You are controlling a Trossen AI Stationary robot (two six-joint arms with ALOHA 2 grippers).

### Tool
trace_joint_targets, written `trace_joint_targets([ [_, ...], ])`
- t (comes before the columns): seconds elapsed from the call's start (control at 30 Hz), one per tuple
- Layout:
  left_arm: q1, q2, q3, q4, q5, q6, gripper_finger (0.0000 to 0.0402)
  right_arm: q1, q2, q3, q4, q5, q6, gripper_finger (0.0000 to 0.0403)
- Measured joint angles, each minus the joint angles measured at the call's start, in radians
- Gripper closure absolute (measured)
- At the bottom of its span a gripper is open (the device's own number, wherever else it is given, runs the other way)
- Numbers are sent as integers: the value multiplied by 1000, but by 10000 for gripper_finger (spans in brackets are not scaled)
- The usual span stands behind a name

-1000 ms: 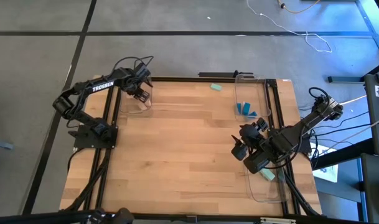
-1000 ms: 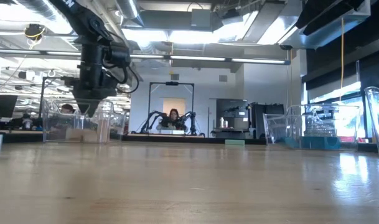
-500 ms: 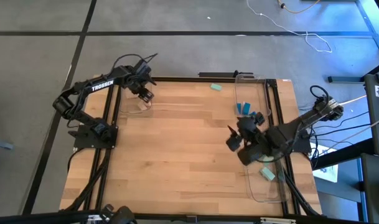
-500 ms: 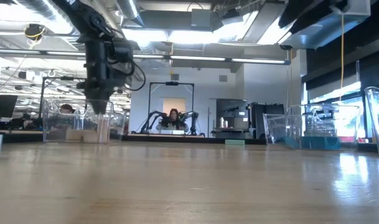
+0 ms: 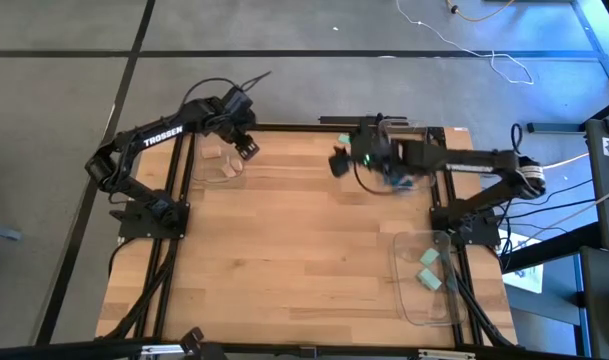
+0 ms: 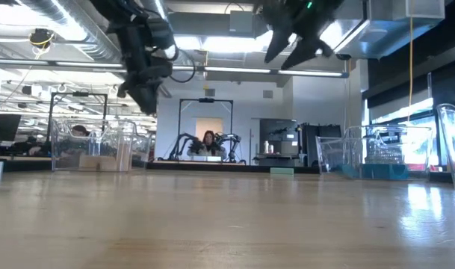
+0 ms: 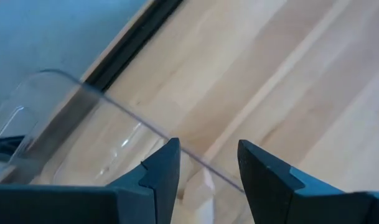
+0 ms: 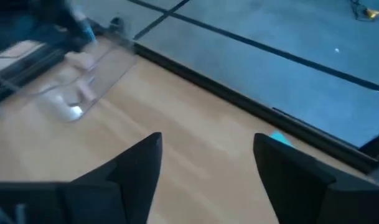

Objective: Sort & place blocks by color
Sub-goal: Put the light blue block into the bottom right transparent bin

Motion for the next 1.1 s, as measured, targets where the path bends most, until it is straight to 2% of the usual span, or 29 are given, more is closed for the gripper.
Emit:
trace_joint_targets([
  [0.1, -28, 0, 19, -27, 1, 2, 249, -111, 40, 0, 48, -87, -43, 175],
  [0.2, -47, -7, 23, -44, 0, 9, 249, -191, 96, 0, 78, -126, -74, 227],
  [0.43, -75, -18, 24, -45, -11, 27, 249, -286, 237, 0, 166, -180, -131, 368],
  [0.5, -74, -18, 24, -46, -14, 27, 249, -302, 276, 0, 190, -196, -140, 393],
  [0.8, -74, -18, 24, -46, -16, 27, 249, -371, 430, 0, 197, -216, -96, 400],
  [1.1, -74, -18, 24, -46, -16, 28, 249, -421, 502, 0, 198, -205, -71, 402],
])
